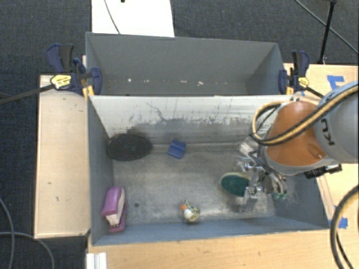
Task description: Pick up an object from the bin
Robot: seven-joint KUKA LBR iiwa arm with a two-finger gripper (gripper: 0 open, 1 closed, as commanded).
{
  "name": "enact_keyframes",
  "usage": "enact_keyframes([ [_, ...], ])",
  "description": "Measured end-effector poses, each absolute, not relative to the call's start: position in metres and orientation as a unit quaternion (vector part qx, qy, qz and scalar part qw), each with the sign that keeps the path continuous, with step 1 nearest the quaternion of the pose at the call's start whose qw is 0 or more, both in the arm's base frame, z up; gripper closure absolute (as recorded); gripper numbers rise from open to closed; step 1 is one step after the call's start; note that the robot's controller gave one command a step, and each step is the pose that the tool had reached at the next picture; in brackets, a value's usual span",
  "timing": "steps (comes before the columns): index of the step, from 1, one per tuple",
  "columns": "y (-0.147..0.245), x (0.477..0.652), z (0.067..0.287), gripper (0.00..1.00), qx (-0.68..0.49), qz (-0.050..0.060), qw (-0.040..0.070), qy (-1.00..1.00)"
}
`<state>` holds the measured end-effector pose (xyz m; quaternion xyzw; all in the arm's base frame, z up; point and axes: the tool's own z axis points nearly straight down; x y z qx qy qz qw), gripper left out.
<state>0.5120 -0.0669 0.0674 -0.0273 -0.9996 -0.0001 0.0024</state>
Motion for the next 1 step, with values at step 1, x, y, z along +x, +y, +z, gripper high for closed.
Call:
enact_keyframes([
  [1,-0.0659,0.5138,0.0715,1.00,-0.024,0.000,-0.001,-1.000],
])
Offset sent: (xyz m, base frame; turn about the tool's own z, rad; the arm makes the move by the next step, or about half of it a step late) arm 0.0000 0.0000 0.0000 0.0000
